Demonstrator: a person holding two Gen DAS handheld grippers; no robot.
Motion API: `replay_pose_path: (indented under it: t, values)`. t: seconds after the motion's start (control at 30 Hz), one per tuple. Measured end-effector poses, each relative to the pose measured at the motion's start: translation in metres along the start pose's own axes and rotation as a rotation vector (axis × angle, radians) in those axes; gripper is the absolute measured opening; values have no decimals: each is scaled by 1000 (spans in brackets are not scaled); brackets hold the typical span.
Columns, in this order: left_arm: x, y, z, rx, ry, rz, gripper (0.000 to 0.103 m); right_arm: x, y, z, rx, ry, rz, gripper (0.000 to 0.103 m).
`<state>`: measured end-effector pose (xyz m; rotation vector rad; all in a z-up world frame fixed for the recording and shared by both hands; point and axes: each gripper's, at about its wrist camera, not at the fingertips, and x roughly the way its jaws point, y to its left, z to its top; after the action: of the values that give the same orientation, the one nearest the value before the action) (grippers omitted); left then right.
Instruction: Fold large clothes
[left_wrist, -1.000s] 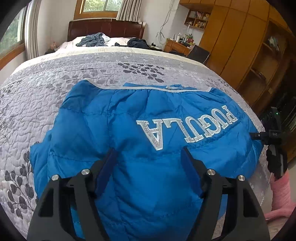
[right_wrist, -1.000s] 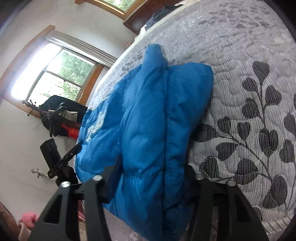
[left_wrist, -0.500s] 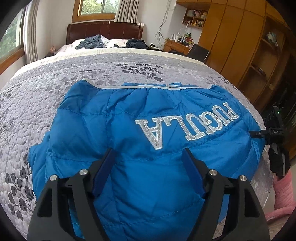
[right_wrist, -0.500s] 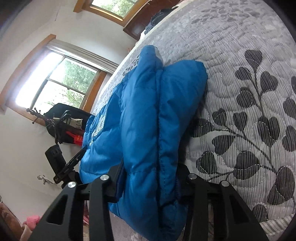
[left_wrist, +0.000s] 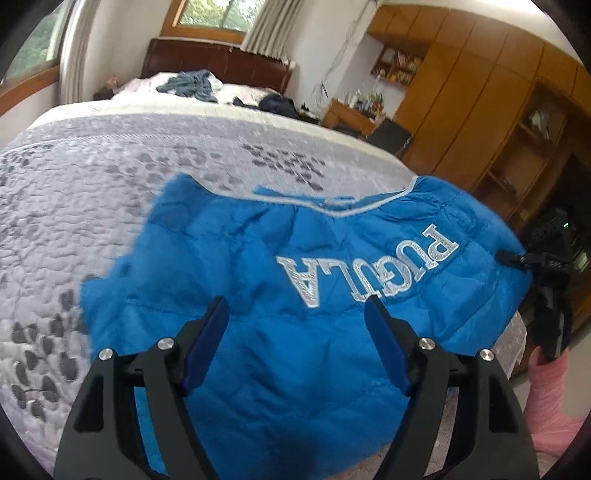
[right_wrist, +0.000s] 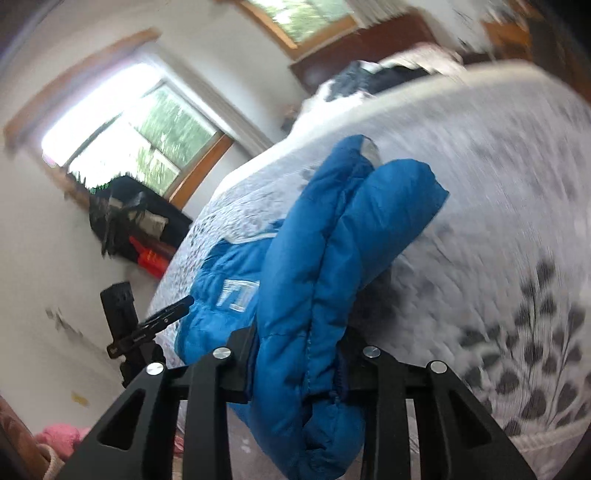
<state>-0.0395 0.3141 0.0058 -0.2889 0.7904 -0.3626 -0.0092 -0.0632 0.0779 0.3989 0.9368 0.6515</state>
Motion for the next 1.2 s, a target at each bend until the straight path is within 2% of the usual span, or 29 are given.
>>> replay_pose_path:
  t: [0.17,0.3,0.53,0.67,0.9,1.1,1.2]
  values:
    - [-23,12,-3,-30,-38,-2,75,27,89,26,-208,61,-35,32]
    - [-37,23,-4,-64,-62,-10,75,61,150,33,-348,137,-76,32]
    - [-57,39,-4,-119,-88,-38,76,136,210,13,-511,281,-99,32]
    - [-64,49,-4,-152,-97,-76,76,175,226,-2,-542,357,-90,32]
    - [-60,64,-4,-218,-77,-146,76,228,227,-28,-552,459,-44,38]
    - [-50,68,-1,-245,-56,-188,76,244,221,-35,-525,487,-12,41]
    - [-41,65,5,-249,-34,-212,76,243,221,-33,-517,485,15,49]
